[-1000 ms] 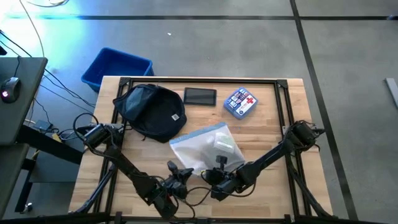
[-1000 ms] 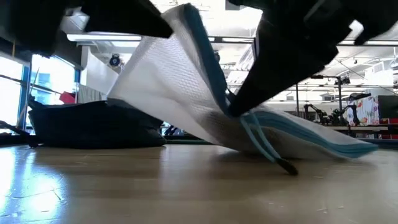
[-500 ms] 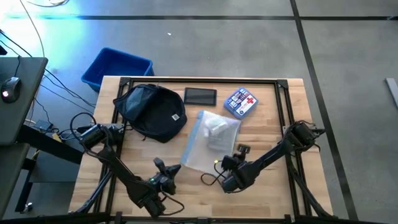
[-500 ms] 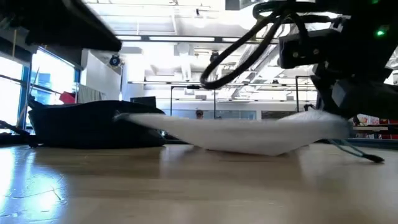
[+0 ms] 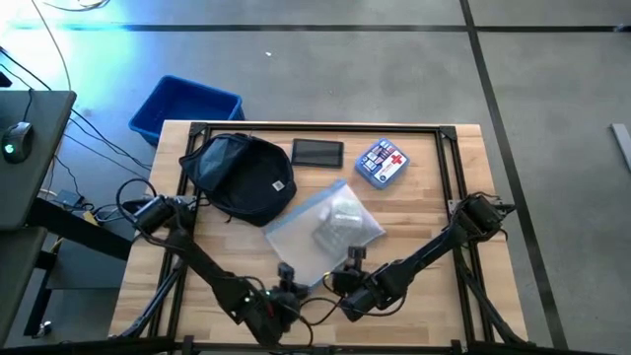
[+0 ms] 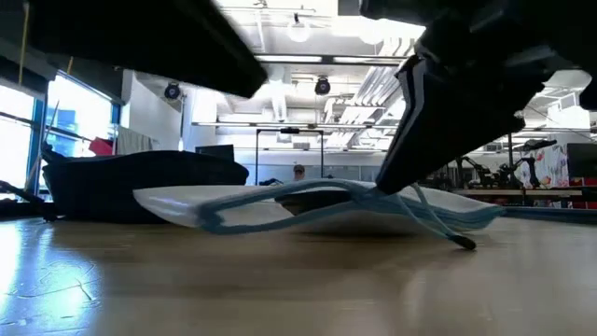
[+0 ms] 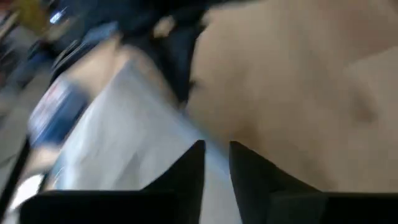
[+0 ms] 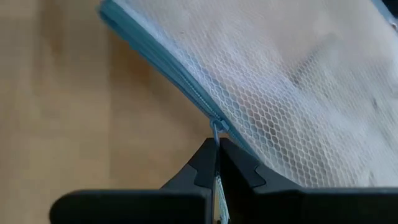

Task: Unpack backpack
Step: Open the zip big

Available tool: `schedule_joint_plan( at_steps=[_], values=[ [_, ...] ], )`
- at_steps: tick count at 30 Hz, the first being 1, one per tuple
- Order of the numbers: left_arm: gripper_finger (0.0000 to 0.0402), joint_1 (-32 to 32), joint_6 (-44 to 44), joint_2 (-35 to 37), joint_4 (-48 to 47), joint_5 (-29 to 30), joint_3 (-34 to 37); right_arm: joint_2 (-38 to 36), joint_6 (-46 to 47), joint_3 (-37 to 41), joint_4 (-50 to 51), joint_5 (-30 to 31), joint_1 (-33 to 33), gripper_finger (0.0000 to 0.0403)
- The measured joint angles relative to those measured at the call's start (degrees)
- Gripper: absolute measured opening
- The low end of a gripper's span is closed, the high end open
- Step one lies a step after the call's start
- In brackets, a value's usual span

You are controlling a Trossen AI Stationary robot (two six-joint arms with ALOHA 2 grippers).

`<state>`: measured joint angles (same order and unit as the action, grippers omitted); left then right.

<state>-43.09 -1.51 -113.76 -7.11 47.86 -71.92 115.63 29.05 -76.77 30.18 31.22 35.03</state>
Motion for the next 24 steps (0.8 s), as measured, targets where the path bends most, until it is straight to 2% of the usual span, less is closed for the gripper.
schedule_joint_plan(
  at_steps=[4, 8, 13, 19, 22, 24],
  values=[
    [0.0139, 1.4, 3.3, -1.4, 4.2, -2.4, 0.0, 0.0, -0.9, 0.0, -1.7, -0.2, 0.0, 0.0],
    [0.0196, 3.8, -1.2, -2.9, 4.0, -3.3, 0.0, 0.0, -0.9, 0.0, -1.7, -0.2, 0.0, 0.0],
    [0.0226, 5.9, -3.5, -4.7, 3.2, -1.2, 0.0, 0.0, -0.9, 0.0, -1.8, -0.2, 0.0, 0.0],
    [0.0209, 7.6, -11.2, -5.6, -2.4, -1.8, 0.0, 0.0, -1.0, 0.0, -2.0, -0.8, 0.0, 0.0],
    [0.0166, 7.9, -16.3, -5.5, -7.5, -0.1, 0.0, 0.0, -1.0, 0.0, -2.0, -1.2, 0.0, 0.0],
    [0.0117, 7.9, -18.0, -5.5, -10.2, 0.5, 0.0, 0.0, -1.0, -0.1, -2.1, -1.0, -0.1, 0.0]
  ],
)
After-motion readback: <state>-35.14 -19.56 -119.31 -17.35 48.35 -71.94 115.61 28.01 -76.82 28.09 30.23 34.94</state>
